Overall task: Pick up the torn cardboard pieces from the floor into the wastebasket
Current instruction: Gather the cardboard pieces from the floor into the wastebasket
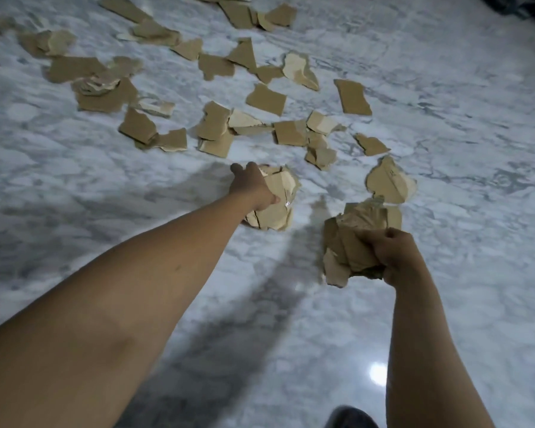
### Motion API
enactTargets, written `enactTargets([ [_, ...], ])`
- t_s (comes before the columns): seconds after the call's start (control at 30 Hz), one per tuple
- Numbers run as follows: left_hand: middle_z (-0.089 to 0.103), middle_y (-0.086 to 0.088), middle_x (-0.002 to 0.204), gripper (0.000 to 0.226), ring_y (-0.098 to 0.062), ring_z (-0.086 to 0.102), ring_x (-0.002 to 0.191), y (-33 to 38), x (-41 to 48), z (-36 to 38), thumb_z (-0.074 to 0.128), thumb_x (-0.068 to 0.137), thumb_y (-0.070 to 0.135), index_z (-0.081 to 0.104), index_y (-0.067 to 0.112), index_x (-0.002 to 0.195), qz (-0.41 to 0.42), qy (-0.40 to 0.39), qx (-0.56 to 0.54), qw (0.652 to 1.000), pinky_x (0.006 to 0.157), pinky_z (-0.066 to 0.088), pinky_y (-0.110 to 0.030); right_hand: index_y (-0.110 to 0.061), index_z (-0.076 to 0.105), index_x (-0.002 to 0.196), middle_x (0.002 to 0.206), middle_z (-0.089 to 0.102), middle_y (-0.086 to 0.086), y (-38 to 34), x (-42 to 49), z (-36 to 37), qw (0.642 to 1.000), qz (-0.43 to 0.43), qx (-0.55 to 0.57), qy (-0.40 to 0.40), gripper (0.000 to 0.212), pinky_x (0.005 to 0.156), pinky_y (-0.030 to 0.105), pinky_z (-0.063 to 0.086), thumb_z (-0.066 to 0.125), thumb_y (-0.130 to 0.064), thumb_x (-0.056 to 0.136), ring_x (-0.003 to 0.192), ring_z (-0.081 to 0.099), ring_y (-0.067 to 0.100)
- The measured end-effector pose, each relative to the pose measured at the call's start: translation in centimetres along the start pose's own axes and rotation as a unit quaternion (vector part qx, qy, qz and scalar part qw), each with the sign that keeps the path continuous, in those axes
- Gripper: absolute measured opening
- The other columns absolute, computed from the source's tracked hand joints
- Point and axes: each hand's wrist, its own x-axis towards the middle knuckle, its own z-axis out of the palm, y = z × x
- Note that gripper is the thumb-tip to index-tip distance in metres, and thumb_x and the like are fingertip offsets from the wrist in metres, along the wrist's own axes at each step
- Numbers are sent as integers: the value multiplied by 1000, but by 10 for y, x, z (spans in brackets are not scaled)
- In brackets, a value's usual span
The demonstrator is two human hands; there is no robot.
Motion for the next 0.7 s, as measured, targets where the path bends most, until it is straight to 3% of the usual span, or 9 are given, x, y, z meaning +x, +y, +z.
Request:
enactTargets([
  [0.1, 23, -16, 146, 99, -31, 32, 136, -1, 4, 11, 80, 73, 52, 28, 4, 142, 6, -22, 71, 997, 98, 44, -36, -1, 60, 114, 101, 65, 14, -9, 21, -19, 996, -43, -83, 4, 31, 45, 27, 52, 73, -19, 91, 76, 62, 27],
  [0.23, 34, -17, 144, 100, -35, 42, 131, 11, 10, 7, 84, 69, 50, 32, 4, 141, 8, -34, 97, 995, 99, 47, -41, -1, 55, 131, 132, 55, 19, -20, 48, -9, 961, -120, -250, 14, 61, 91, 46, 52, 71, -42, 88, 111, 56, 37],
  [0.3, 45, -17, 140, 101, -36, 48, 126, 12, 15, 7, 88, 63, 50, 36, 5, 138, -4, -33, 94, 995, 95, 47, -41, 0, 52, 135, 133, 53, 18, -24, 55, -1, 938, -118, -326, -11, 86, 103, 54, 46, 67, -60, 76, 120, 53, 40],
  [0.33, 48, -17, 138, 101, -36, 49, 125, 12, 17, 8, 88, 62, 50, 38, 5, 136, -7, -32, 96, 995, 94, 47, -41, 0, 53, 134, 129, 58, 17, -26, 62, 2, 937, -115, -328, -20, 99, 101, 55, 48, 64, -68, 63, 116, 56, 39],
  [0.4, 46, -17, 139, 101, -36, 46, 127, 10, 20, 10, 86, 63, 53, 37, 5, 137, -7, -30, 117, 993, 96, 44, -40, 0, 56, 129, 119, 63, 17, -15, 88, 5, 936, -113, -333, -32, 103, 93, 53, 54, 62, -69, 54, 108, 62, 36],
  [0.53, 29, -17, 144, 106, -39, 30, 133, 16, 20, 11, 87, 64, 51, 29, 8, 141, 7, -24, 170, 985, 101, 40, -44, 2, 58, 128, 114, 68, 15, -17, 77, 19, 943, -111, -310, -52, 93, 86, 46, 57, 69, -60, 59, 102, 66, 30],
  [0.6, 31, -18, 143, 107, -41, 31, 133, 25, 20, 11, 89, 63, 44, 27, 9, 142, 22, -28, 186, 982, 101, 41, -46, 3, 60, 128, 116, 68, 15, -17, 73, 26, 939, -131, -312, -66, 82, 79, 38, 56, 70, -52, 68, 102, 66, 27],
  [0.7, 39, -20, 141, 109, -42, 38, 130, 35, 22, 9, 92, 61, 40, 29, 6, 143, 7, -50, 195, 979, 102, 42, -48, 2, 60, 126, 112, 68, 15, -14, 65, 32, 947, -121, -286, -80, 77, 78, 40, 60, 70, -51, 70, 98, 68, 28],
])
